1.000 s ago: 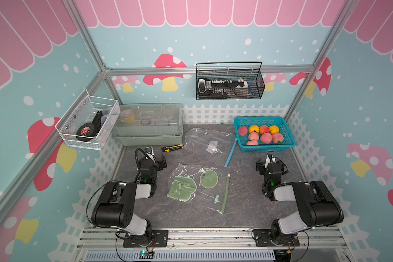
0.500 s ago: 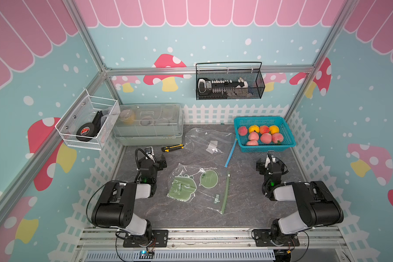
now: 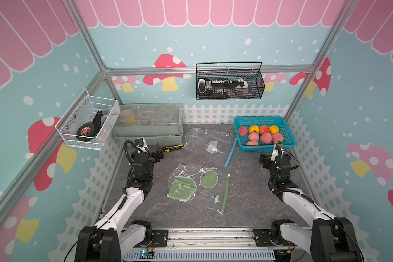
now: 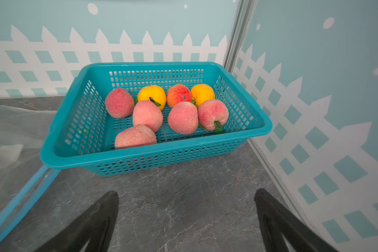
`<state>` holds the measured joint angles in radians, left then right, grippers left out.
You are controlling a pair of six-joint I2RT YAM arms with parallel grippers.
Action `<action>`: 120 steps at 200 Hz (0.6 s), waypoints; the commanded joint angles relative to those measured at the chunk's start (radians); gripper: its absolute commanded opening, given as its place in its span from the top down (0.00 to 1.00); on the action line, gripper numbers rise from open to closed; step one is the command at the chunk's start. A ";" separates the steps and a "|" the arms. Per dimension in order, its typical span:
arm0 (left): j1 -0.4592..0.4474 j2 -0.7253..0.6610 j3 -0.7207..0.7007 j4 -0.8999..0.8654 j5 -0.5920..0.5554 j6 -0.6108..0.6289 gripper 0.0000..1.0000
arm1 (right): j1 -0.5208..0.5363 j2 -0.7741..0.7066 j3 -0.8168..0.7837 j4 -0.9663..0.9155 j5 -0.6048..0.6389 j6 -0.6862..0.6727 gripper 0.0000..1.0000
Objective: Place the peach in a zip-top bag and seal the zipper
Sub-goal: Open the zipper of the food storage bag at the center of the board.
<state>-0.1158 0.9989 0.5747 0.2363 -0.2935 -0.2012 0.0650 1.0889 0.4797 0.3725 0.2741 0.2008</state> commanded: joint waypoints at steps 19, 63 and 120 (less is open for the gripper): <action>-0.011 -0.186 0.106 -0.477 0.003 -0.144 0.01 | -0.005 -0.035 0.088 -0.318 -0.302 0.156 0.04; -0.010 -0.248 0.204 -0.662 0.046 -0.095 0.01 | 0.010 0.072 0.155 -0.329 -0.596 0.337 0.20; -0.009 -0.160 0.275 -0.715 0.237 -0.020 0.01 | 0.093 0.262 0.247 -0.279 -0.722 0.492 0.38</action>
<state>-0.1242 0.8196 0.8112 -0.4030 -0.1490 -0.2554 0.1215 1.3045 0.6941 0.0662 -0.3847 0.5777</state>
